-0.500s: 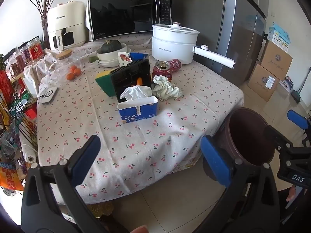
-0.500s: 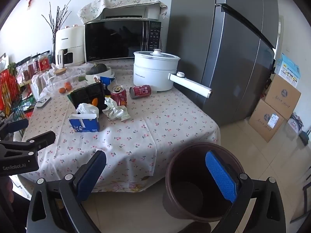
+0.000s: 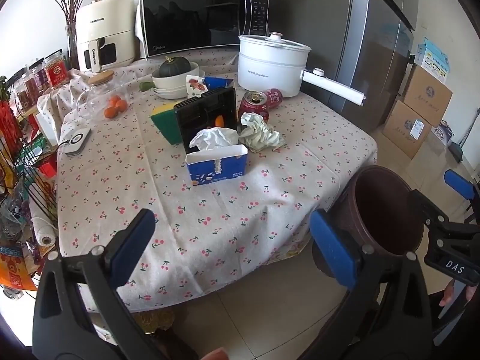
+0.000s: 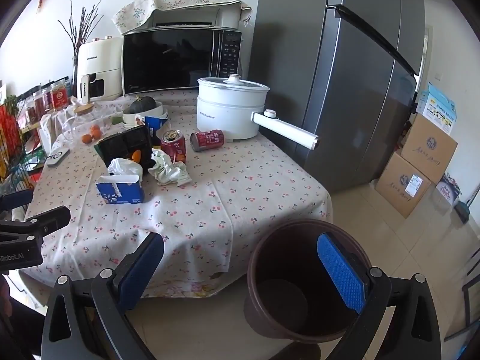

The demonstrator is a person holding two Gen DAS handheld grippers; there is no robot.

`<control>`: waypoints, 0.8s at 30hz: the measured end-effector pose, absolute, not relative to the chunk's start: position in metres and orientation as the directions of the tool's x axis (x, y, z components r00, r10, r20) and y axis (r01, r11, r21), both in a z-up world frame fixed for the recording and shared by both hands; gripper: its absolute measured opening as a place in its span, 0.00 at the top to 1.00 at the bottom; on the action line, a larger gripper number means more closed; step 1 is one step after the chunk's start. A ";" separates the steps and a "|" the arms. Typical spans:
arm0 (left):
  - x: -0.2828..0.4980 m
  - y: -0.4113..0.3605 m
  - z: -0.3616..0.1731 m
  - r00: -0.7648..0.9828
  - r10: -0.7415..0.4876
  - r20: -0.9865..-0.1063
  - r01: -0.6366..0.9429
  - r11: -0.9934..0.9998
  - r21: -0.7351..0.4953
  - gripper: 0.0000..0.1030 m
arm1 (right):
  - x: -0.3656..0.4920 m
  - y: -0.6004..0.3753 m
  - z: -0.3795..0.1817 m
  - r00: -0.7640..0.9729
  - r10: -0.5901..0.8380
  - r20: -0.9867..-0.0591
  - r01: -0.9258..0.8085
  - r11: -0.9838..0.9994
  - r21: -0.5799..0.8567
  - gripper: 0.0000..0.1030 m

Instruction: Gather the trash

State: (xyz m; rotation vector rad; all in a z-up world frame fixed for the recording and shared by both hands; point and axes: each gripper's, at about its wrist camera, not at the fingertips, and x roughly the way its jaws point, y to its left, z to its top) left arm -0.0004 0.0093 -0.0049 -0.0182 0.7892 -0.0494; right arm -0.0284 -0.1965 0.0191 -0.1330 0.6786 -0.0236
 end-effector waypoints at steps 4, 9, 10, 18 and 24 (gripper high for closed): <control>-0.001 0.007 -0.004 0.704 -0.053 -0.709 0.041 0.999 -0.033 0.01 | -0.029 -0.198 0.019 0.778 -0.067 -0.624 -0.015 0.992 -0.126 0.00; -0.002 0.005 -0.004 0.700 -0.057 -0.712 0.046 0.998 -0.034 0.01 | -0.029 -0.199 0.019 0.779 -0.067 -0.623 -0.013 0.992 -0.123 0.00; -0.001 0.005 -0.004 0.699 -0.056 -0.713 0.046 0.998 -0.034 0.01 | -0.029 -0.199 0.020 0.779 -0.066 -0.624 -0.014 0.992 -0.122 0.00; -0.001 0.001 -0.006 0.695 -0.052 -0.718 0.053 0.998 -0.021 0.01 | -0.030 -0.200 0.021 0.780 -0.066 -0.622 -0.009 0.993 -0.117 0.00; -0.002 0.001 -0.007 0.695 -0.053 -0.717 0.054 0.998 -0.021 0.01 | -0.030 -0.200 0.021 0.782 -0.068 -0.620 -0.006 0.993 -0.118 0.00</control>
